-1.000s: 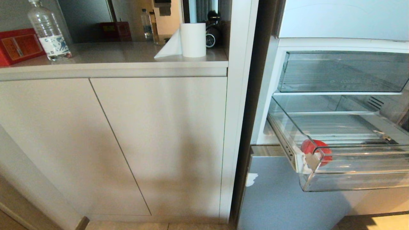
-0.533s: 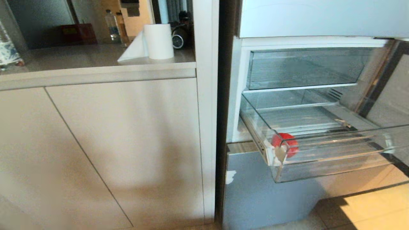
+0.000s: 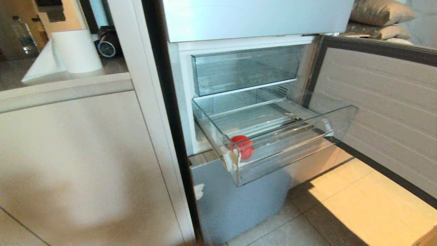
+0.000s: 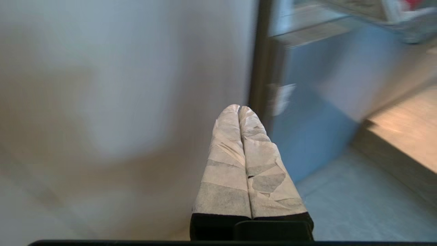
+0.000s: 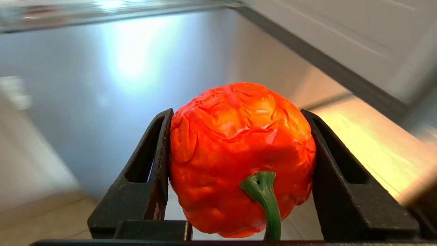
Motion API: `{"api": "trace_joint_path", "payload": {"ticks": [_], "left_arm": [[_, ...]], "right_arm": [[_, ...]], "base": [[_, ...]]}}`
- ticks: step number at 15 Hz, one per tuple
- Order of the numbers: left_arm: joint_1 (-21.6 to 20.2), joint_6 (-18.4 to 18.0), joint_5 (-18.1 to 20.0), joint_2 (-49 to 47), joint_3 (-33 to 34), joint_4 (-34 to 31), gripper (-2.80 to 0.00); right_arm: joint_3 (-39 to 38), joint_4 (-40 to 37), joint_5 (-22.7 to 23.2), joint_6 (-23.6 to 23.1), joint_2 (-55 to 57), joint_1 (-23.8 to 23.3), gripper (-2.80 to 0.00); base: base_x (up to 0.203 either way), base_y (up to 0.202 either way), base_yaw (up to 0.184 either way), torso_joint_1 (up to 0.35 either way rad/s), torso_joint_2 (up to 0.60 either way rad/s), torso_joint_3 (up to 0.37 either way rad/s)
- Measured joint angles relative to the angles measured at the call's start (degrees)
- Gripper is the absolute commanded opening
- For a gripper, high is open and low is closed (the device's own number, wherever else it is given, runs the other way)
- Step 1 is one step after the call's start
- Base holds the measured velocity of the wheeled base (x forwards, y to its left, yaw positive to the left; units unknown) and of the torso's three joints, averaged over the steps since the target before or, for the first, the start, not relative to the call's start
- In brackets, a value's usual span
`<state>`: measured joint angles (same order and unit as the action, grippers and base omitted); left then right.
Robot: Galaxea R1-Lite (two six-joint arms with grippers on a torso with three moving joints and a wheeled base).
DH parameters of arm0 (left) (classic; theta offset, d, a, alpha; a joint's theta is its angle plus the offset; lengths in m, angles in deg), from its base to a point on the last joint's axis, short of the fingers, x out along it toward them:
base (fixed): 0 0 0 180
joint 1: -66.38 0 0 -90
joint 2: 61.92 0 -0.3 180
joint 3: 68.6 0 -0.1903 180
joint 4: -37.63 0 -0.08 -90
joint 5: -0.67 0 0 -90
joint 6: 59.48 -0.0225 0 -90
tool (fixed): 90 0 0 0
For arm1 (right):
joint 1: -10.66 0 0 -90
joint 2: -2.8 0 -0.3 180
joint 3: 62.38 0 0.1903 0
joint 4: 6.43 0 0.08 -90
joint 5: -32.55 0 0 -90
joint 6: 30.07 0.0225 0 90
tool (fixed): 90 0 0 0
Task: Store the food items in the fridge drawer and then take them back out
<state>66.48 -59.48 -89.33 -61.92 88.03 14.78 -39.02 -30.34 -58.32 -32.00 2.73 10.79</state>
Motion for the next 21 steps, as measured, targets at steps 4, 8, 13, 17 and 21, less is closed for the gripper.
{"api": "trace_joint_path", "payload": {"ticks": [4, 8, 13, 17, 21], "left_arm": [[0.0, 0.0, 0.0, 0.0, 0.0, 0.0, -2.80], [0.0, 0.0, 0.0, 0.0, 0.0, 0.0, -2.80], [0.0, 0.0, 0.0, 0.0, 0.0, 0.0, -2.80], [0.0, 0.0, 0.0, 0.0, 0.0, 0.0, -2.80], [0.0, 0.0, 0.0, 0.0, 0.0, 0.0, -2.80]], "right_arm": [[0.0, 0.1, 0.4, -0.4, 0.2, 0.0, -2.80], [2.2, 4.1, -2.6, 1.3, 9.5, -1.6, -2.80], [15.3, 11.3, -6.4, 11.7, 32.8, -25.0, -2.80], [28.6, 14.8, -2.2, 14.2, 52.2, -45.7, -2.80], [39.4, 23.1, 0.5, 14.7, 71.7, -55.7, -2.80]], "base": [[0.000, 0.007, -0.145, 0.004, 0.00, 0.000], [0.000, 0.000, 0.000, 0.000, 0.00, 0.000], [0.000, 0.000, 0.000, 0.000, 0.00, 0.000], [0.000, 0.000, 0.000, 0.000, 0.00, 0.000], [0.000, 0.000, 0.000, 0.000, 0.00, 0.000]]}}
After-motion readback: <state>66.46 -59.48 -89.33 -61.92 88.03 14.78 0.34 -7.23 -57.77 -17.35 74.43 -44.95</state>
